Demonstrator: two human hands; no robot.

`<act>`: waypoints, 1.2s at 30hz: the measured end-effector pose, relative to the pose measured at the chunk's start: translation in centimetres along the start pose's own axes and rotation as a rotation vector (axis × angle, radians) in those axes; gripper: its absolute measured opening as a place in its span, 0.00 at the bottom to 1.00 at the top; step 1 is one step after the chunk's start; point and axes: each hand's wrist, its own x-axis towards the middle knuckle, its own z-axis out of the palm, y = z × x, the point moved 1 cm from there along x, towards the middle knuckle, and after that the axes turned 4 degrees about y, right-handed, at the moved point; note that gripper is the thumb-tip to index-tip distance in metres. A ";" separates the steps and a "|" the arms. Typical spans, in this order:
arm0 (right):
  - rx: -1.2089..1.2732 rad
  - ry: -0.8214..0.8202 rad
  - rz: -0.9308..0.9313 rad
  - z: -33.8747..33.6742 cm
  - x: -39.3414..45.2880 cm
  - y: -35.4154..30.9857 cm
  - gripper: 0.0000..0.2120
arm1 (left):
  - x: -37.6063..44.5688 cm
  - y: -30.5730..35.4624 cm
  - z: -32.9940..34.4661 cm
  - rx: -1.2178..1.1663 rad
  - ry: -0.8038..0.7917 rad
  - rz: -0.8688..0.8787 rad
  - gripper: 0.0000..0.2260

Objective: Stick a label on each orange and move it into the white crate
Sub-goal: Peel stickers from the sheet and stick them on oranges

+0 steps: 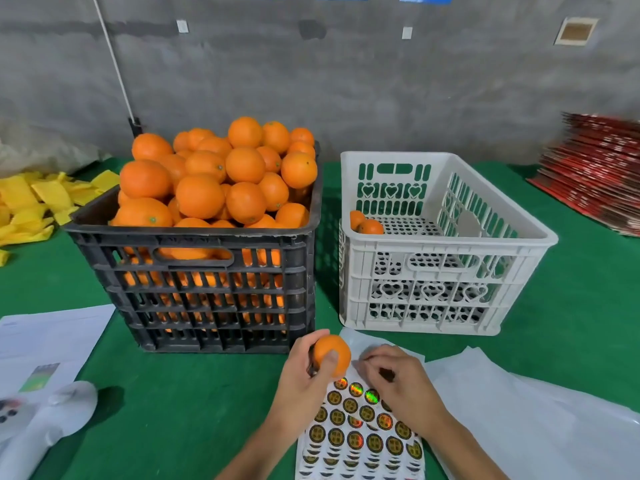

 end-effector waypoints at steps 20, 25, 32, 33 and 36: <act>-0.167 0.480 -0.186 -10.3 9.2 -16.0 0.34 | 4.8 25.5 2.1 0.272 -0.043 0.471 0.30; -0.412 0.482 -0.025 -11.8 13.2 -14.6 0.32 | 12.5 29.1 -1.0 0.848 0.196 0.654 0.22; -0.237 0.514 -0.088 -11.6 13.4 -11.3 0.16 | 17.9 28.8 -3.6 1.389 -0.038 0.438 0.30; -0.225 0.532 -0.116 -11.5 12.9 -11.0 0.15 | 17.7 28.8 -3.7 1.353 0.006 0.468 0.29; -0.204 0.582 -0.293 -10.9 10.8 -10.4 0.13 | 15.2 27.8 -4.3 1.018 0.232 0.677 0.30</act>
